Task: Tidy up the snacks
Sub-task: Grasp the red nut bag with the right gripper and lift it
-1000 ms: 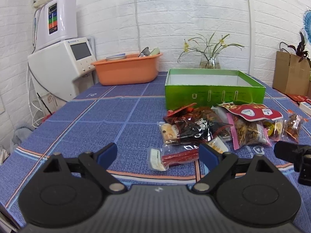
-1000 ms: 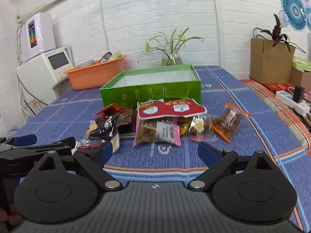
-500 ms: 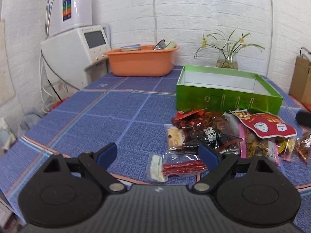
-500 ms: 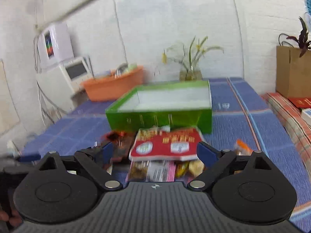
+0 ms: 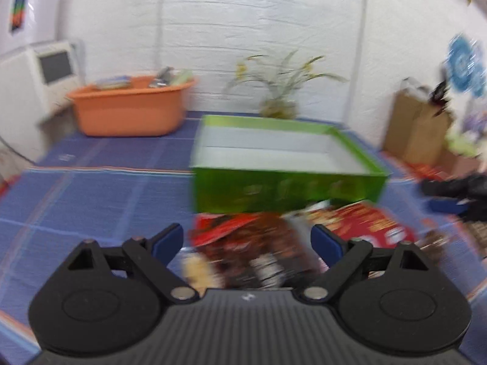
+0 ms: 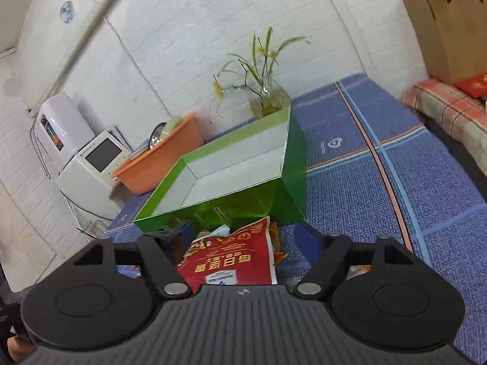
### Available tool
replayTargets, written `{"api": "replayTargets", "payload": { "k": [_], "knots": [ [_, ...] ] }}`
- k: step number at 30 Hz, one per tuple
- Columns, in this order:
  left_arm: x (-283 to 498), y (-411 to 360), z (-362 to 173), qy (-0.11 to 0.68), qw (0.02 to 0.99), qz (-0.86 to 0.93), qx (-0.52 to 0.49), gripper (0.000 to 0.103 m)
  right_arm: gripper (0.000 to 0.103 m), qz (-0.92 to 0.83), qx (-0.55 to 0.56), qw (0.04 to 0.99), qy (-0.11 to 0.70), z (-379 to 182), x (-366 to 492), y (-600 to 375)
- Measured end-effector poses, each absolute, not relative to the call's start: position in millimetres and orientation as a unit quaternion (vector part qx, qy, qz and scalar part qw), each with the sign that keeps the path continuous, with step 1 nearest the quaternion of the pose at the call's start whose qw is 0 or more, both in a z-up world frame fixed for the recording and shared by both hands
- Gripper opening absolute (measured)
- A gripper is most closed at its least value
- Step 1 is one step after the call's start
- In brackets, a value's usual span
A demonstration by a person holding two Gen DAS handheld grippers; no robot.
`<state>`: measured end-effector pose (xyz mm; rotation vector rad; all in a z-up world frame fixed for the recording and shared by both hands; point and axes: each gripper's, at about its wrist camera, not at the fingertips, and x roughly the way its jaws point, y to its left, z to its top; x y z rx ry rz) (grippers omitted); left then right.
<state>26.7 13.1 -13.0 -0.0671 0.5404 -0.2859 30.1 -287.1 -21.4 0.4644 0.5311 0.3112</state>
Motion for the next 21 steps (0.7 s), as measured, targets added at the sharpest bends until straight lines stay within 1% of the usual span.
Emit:
{"api": "replayTargets", "payload": {
  "k": [2,3,4,5,6,7,12,16,17,18,19,21],
  "knots": [
    [39,-1,-15,0.275,0.944,-0.179,-0.041,0.090,0.089,0.161,0.216,0.923,0.274,-24,40,-286],
    [46,-9,-18,0.286,0.938,-0.191,-0.036,0.090,0.087,0.164,0.209,0.922,0.282,-26,45,-285],
    [53,-15,-21,0.298,0.933,-0.200,-0.032,0.090,0.082,0.169,0.202,0.920,0.291,-28,50,-283],
    [60,-22,-26,0.313,0.926,-0.210,-0.034,0.090,0.075,0.174,0.199,0.916,0.303,-31,56,-283],
    [65,-24,-28,0.323,0.920,-0.219,-0.045,0.090,0.071,0.179,0.200,0.911,0.313,-34,61,-283],
    [70,-25,-31,0.334,0.911,-0.231,-0.067,0.090,0.063,0.186,0.203,0.905,0.323,-38,65,-283],
    [83,-25,-43,0.375,0.878,-0.261,-0.144,0.090,0.060,0.203,0.205,0.894,0.343,-47,77,-283],
    [86,-29,-41,0.384,0.872,-0.265,-0.147,0.088,0.061,0.216,0.208,0.888,0.349,-49,87,-286],
    [88,-29,-41,0.383,0.872,-0.265,-0.154,0.083,0.060,0.221,0.209,0.886,0.350,-50,90,-286],
    [90,-29,-42,0.384,0.867,-0.270,-0.165,0.058,0.060,0.225,0.211,0.884,0.352,-50,92,-286],
    [92,-30,-44,0.394,0.859,-0.278,-0.170,0.046,0.057,0.230,0.216,0.881,0.354,-50,93,-286],
    [90,-30,-44,0.392,0.862,-0.275,-0.168,0.045,0.057,0.240,0.220,0.880,0.345,-45,88,-286]
  ]
}}
